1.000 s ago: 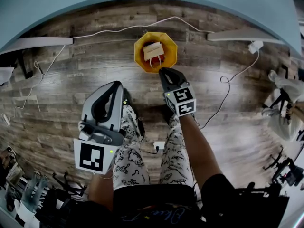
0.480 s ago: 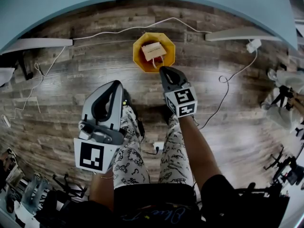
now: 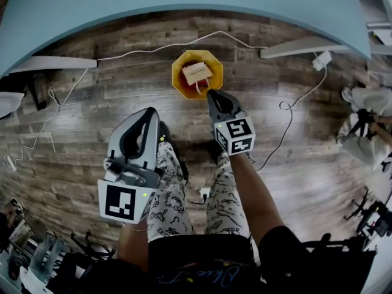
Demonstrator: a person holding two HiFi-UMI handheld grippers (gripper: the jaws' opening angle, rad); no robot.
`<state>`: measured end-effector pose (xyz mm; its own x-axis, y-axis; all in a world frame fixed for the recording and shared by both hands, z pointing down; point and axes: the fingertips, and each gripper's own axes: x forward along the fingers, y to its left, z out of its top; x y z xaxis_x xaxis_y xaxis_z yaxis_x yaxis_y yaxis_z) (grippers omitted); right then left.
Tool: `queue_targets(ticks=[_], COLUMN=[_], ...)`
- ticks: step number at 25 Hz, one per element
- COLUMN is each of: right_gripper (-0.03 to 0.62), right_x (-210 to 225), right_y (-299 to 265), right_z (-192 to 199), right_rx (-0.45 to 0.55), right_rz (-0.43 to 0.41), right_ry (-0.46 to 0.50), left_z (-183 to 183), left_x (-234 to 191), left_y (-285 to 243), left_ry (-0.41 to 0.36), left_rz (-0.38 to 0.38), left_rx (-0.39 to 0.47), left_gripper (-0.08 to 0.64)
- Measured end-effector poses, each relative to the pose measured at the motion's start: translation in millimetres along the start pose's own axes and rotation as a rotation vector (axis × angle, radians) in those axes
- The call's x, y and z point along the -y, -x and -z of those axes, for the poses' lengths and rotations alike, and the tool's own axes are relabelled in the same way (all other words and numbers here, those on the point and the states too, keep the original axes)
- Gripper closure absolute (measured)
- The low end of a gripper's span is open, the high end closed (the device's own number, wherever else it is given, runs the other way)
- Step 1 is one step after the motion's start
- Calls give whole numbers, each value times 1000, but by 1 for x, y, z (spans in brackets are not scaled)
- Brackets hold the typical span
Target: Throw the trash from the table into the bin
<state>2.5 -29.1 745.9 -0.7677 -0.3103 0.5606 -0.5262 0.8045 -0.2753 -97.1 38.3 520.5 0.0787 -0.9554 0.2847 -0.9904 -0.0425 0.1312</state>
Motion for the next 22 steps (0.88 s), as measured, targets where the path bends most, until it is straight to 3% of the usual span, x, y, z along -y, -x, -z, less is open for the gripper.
queue_targets(ticks=[17,22], right_gripper=[580,580], right_x=[-21,-23], right_y=[56,83], right_z=[-49,-68], right_rx=[59,76], right_rz=[30,39], right_ry=[-74,-113], left_z=[-50,-75], left_x=[12,29], left_y=[12,4], left_ry=[-45,-45], left_rz=[6,55], left_rx=[52,58], left_gripper=[552,552])
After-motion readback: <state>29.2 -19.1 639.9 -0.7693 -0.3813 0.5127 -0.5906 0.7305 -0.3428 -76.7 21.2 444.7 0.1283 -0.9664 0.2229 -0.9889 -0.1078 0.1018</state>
